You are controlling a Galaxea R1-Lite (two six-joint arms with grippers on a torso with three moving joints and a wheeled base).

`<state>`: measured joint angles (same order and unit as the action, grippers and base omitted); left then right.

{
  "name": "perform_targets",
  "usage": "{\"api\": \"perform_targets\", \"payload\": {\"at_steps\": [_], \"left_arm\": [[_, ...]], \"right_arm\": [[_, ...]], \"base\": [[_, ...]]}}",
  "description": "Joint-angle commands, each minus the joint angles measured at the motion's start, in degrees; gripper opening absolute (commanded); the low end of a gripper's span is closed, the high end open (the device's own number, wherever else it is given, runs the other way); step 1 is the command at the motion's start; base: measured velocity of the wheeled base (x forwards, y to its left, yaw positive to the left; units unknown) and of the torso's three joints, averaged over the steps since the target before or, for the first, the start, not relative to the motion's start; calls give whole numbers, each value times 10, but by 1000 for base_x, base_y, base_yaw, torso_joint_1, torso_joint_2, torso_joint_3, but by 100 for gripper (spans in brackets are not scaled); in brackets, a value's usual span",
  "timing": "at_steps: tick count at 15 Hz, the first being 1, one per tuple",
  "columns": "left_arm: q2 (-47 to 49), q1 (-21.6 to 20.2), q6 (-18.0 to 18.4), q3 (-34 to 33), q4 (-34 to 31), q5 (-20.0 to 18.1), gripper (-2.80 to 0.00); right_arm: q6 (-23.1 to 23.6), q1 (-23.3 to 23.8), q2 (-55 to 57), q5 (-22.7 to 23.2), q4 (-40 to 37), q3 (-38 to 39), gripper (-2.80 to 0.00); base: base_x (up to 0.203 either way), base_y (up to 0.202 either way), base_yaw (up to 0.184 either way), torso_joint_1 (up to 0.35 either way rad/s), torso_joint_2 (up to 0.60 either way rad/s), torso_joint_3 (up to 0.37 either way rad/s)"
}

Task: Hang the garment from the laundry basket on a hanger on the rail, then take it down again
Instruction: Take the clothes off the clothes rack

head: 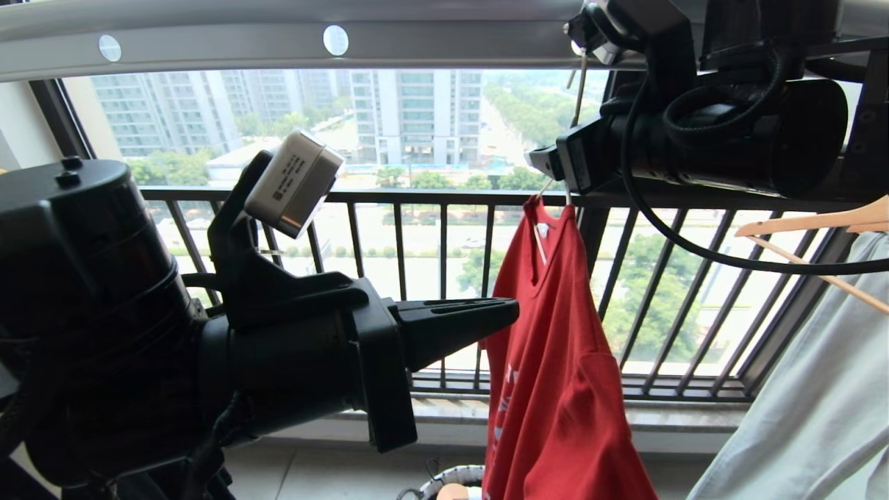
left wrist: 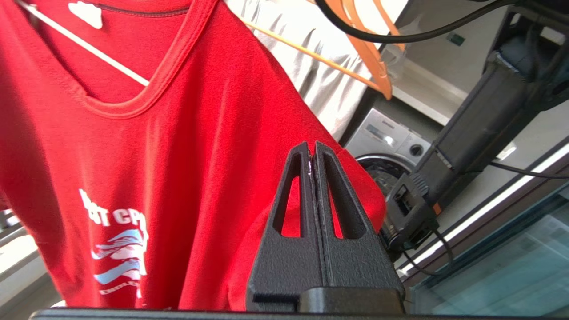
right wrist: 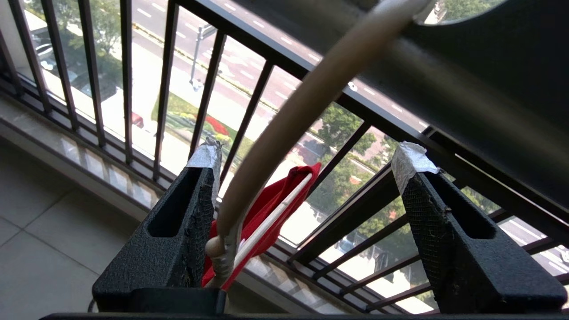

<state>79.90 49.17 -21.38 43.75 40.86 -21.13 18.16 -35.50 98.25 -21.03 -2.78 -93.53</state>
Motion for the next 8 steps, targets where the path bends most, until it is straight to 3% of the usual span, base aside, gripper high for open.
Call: {"api": "perform_targets", "payload": {"at_steps": [1, 4, 8], "left_arm": [[0, -8, 22, 14, -24, 44, -280], [42, -7, 38, 35, -25, 122, -280], [57, -7, 39, 42, -24, 136, -280]], "right_arm": [[0, -1, -20, -2, 0, 20, -280], [-4, -1, -37, -6, 1, 40, -280], [-11, 0, -50, -10, 21, 65, -280]], "base": [[0, 0, 0, 0, 0, 0], [0, 0, 0, 0, 0, 0], [0, 0, 0, 0, 0, 0]]}}
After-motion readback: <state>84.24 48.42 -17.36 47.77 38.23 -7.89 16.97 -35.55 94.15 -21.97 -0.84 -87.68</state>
